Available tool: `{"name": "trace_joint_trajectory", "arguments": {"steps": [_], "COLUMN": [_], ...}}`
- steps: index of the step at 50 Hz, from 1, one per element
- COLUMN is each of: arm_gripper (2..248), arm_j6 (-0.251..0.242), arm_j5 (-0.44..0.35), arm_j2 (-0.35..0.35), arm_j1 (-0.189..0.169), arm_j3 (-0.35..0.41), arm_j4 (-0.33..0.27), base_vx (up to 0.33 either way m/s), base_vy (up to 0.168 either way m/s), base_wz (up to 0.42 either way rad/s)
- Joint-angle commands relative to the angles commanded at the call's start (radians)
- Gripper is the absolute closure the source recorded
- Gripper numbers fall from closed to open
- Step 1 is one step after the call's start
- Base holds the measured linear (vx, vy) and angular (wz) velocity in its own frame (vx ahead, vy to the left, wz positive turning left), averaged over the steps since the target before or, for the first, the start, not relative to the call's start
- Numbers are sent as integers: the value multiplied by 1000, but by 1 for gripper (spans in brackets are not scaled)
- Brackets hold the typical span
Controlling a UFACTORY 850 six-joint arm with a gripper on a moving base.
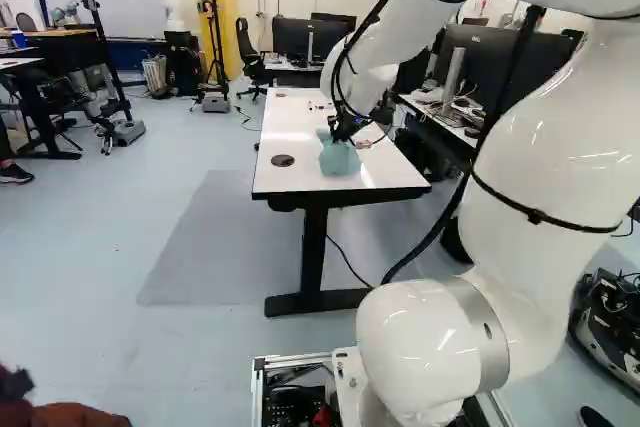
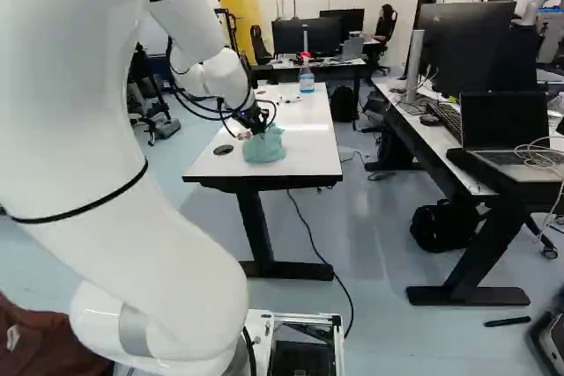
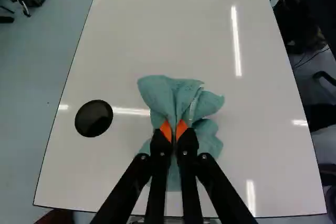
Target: Clean the table with the green towel
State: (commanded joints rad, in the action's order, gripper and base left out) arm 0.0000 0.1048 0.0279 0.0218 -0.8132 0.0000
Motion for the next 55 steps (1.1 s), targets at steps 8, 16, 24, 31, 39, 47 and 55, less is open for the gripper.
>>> {"name": "trace_joint_trajectory", "arguments": {"steps": [8,16,24,31,39,47,55], "arm_gripper": [220,220,220,220,220,172,136], "arm_j6": [0,0,0,0,0,0,0], "arm_j5": [0,0,0,0,0,0,0], "arm_j2": [-42,-85,-125,-147,-147,-147,-147], "arm_j1": [-1,-5,-18,-32,-32,-32,-32], "arm_j3": [43,86,124,146,146,146,146], "arm_j4": [0,0,0,0,0,0,0], "base_vx": [0,0,0,0,0,0,0], "base_vy": [0,0,0,0,0,0,0], "base_wz": [0,0,0,0,0,0,0]}}
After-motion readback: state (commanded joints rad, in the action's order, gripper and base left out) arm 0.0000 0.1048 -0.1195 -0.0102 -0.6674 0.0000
